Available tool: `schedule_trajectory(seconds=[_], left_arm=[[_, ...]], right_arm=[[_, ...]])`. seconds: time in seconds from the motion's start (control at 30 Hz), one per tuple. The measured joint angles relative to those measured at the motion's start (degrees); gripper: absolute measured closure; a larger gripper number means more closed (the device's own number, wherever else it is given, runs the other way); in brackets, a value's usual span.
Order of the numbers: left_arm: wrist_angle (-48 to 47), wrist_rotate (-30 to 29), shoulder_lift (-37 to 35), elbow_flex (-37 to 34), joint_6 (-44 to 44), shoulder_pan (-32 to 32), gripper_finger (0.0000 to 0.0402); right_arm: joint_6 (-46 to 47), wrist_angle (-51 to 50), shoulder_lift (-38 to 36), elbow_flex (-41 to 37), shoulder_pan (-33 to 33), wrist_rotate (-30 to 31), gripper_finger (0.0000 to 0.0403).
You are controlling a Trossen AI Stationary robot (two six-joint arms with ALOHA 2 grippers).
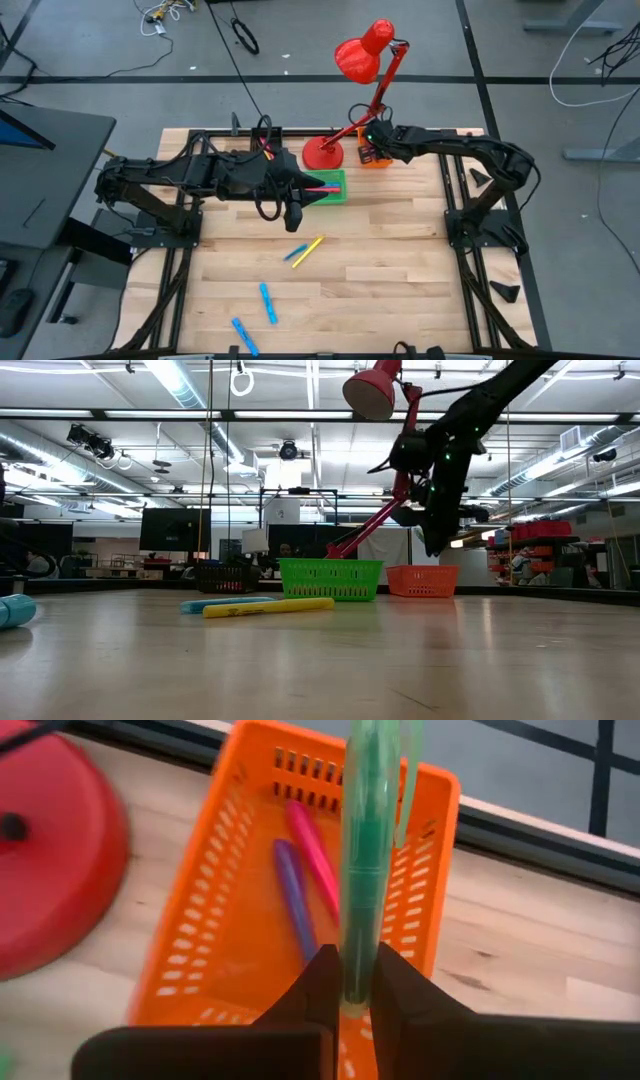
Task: Pick & Place Markers
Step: Put the small green highlighter into the orange basket, then put the small blue highlighter into the orange basket
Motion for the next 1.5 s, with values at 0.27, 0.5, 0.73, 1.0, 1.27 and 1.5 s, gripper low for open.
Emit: schedule_trajectory(seconds=[0.27,0.5,0.73,1.0,1.27,1.5], left_arm=[[-0.3,0.0,0.0,0.0,-0.4,0.0,0.0266],[-0.3,0.0,0.0,0.0,-0.4,0.0,0.0266],[-0.4,0.0,0.0,0.0,-0.4,0.0,0.0266],[-0.4,0.0,0.0,0.0,-0.4,0.0,0.0266],[-0.4,0.0,0.0,0.0,-0.4,0.0,0.0266],[-0.4,0.0,0.0,0.0,-0.4,0.0,0.0266]], right_arm=[[0.1,5.5,0.3,-5.6,-2.3,-1.0,0.0383],[-0.9,8.0,0.4,-6.4,-2.8,-3.0,0.0383],[-0.9,9.3,1.1,-6.5,-2.8,-4.6,0.0333],[-0.9,9.3,1.2,-6.5,-2.8,-5.6,0.0263],[-1.2,9.3,-0.3,-6.5,-1.6,-6.7,0.0253],[-1.5,9.4,-7.7,-6.5,2.1,-2.2,0.0252]])
